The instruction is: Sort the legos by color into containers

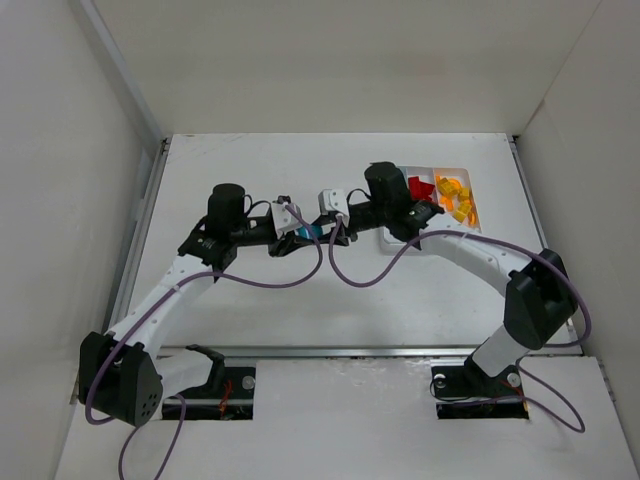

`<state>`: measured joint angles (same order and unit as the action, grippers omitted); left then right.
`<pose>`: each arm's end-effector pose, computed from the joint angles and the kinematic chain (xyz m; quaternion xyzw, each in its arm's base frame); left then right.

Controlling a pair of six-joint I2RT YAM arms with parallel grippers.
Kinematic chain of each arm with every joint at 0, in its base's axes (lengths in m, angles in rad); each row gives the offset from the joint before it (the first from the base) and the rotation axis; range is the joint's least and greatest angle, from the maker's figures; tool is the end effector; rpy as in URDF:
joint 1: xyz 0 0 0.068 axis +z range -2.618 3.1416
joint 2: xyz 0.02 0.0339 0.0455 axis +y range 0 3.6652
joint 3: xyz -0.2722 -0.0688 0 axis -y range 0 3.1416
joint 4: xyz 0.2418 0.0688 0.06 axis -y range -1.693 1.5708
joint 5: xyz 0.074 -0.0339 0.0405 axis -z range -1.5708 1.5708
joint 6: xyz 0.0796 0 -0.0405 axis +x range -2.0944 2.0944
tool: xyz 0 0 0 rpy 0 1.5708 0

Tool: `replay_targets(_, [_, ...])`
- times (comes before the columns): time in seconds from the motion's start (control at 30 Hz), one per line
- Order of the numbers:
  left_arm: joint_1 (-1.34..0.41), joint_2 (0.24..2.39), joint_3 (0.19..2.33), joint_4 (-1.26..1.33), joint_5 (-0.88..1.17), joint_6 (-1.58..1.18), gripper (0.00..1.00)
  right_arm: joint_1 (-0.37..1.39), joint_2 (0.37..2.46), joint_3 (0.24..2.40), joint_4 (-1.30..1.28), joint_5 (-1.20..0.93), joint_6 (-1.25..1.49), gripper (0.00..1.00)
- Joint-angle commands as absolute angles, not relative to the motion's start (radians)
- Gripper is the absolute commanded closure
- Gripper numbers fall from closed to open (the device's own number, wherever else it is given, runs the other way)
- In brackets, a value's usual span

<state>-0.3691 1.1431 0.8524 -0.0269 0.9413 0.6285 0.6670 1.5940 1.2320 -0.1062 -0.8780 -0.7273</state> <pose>0.2293 -0.1577 0.3116 0.5789 0.5068 -0.2966 0.5658 0.2647 0.2864 0.2998 -0.6657 0.4482 0.3476 0.4848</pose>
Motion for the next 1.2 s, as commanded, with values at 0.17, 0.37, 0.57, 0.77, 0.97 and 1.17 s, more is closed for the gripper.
replay_targets(0.17, [-0.374,1.117,0.876,0.028,1.002,0.607,1.0,0.675,1.631,1.316,-0.167,-0.919,-0.75,1.0])
replay_targets(0.37, [-0.374,1.117,0.867,0.038,0.993,0.598,0.91,0.675,1.621,1.307,-0.167,-0.868,-0.75,1.0])
replay_targets(0.57, [-0.374,1.108,0.858,0.06,0.973,0.578,0.79,0.675,1.621,1.307,-0.167,-0.859,-0.75,1.0])
replay_targets(0.77, [-0.374,1.108,0.857,0.069,0.963,0.578,0.79,0.675,1.621,1.307,-0.167,-0.85,-0.75,1.0])
replay_targets(0.97, [-0.374,1.108,0.857,0.069,0.963,0.578,0.7,0.675,1.612,1.307,-0.167,-0.83,-0.75,1.0])
replay_targets(1.17, [-0.374,1.108,0.857,0.069,0.963,0.578,0.59,0.675,1.612,1.307,-0.167,-0.83,-0.75,1.0])
